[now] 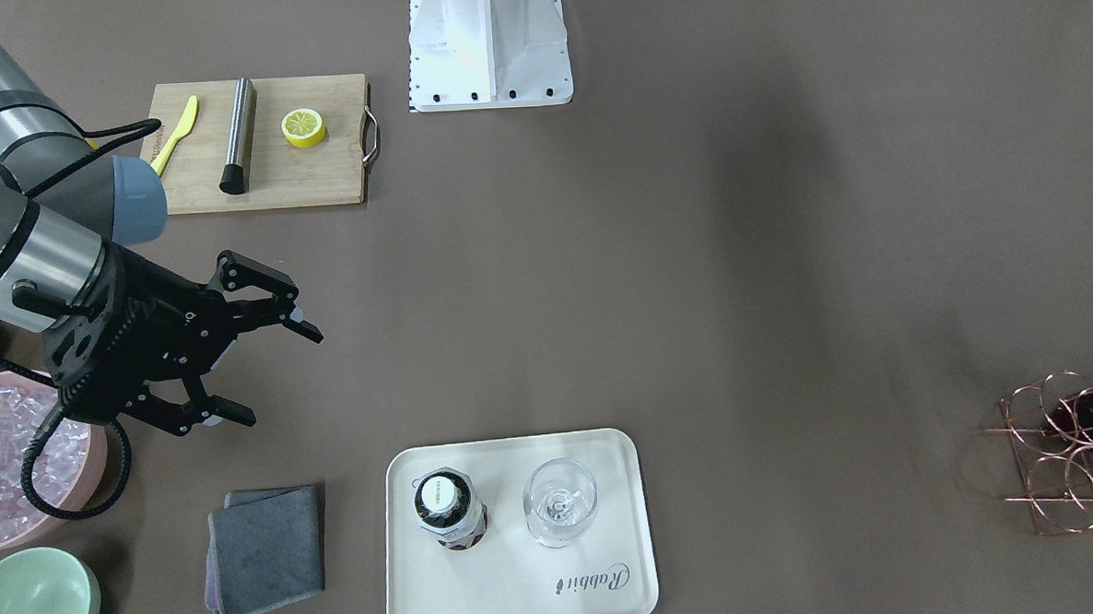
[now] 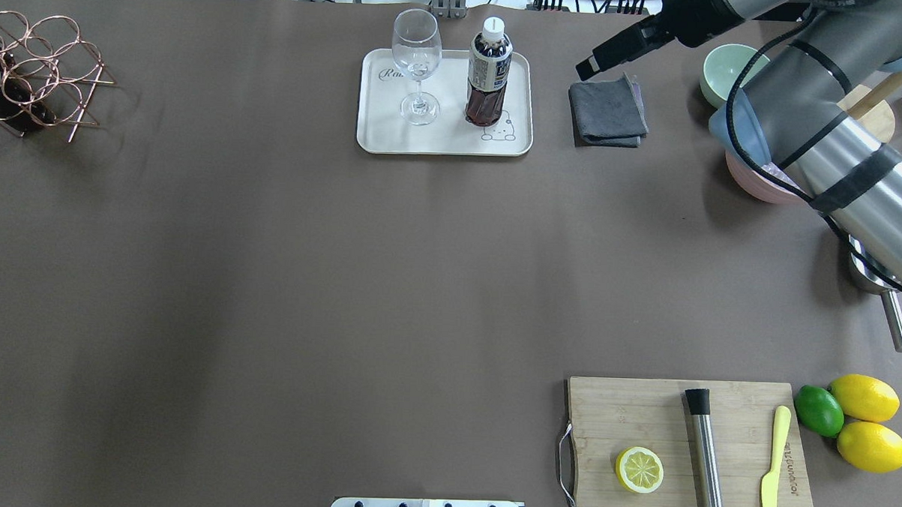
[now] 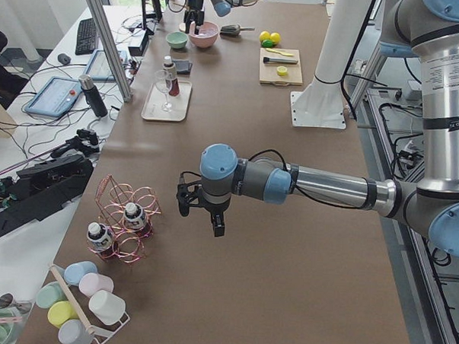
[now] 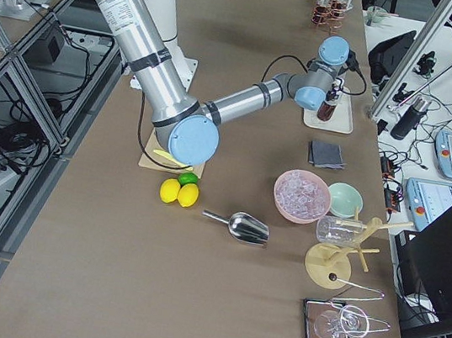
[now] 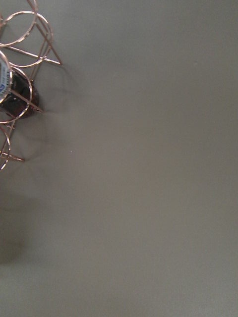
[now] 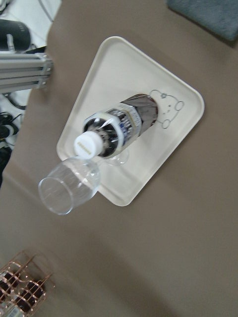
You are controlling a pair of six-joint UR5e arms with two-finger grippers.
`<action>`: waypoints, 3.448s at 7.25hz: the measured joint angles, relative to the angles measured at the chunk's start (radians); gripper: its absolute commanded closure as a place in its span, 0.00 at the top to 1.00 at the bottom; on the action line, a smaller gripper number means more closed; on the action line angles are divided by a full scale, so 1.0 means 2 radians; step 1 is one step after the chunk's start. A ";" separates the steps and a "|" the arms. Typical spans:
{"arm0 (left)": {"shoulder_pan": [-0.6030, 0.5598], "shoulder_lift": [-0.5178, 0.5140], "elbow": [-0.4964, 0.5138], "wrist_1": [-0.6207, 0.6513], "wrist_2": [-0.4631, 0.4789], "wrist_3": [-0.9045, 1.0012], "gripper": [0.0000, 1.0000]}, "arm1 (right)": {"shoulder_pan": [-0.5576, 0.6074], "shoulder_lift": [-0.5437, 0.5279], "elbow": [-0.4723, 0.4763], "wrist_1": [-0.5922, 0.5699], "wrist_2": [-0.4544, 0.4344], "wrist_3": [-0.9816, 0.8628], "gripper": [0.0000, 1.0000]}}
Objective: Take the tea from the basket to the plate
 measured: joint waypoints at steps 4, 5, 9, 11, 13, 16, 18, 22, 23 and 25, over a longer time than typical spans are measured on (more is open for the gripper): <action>-0.017 0.019 0.001 0.000 -0.004 0.075 0.98 | 0.004 -0.128 0.080 -0.046 0.035 0.130 1.00; -0.022 0.023 -0.001 0.000 -0.004 0.077 0.98 | 0.008 -0.167 0.098 -0.052 0.038 0.175 1.00; -0.029 0.027 -0.005 0.000 -0.003 0.077 0.98 | 0.053 -0.305 0.146 -0.114 0.032 0.191 1.00; -0.048 0.026 0.001 0.001 -0.003 0.077 0.98 | 0.080 -0.395 0.162 -0.120 0.003 0.095 1.00; -0.053 0.020 0.015 0.001 0.000 0.078 0.98 | 0.145 -0.440 0.163 -0.193 -0.027 -0.090 1.00; -0.049 0.018 0.018 0.001 0.000 0.078 0.98 | 0.252 -0.397 0.172 -0.413 -0.087 -0.326 1.00; -0.047 0.018 0.019 0.001 0.000 0.078 0.98 | 0.263 -0.372 0.172 -0.469 -0.101 -0.353 1.00; -0.046 0.004 0.035 0.001 0.000 0.080 0.98 | 0.263 -0.372 0.167 -0.474 -0.102 -0.338 1.00; -0.045 0.002 0.038 0.001 0.000 0.080 0.98 | 0.263 -0.372 0.166 -0.473 -0.102 -0.333 1.00; -0.041 -0.007 0.046 0.001 0.000 0.079 0.98 | 0.263 -0.370 0.171 -0.473 -0.101 -0.331 1.00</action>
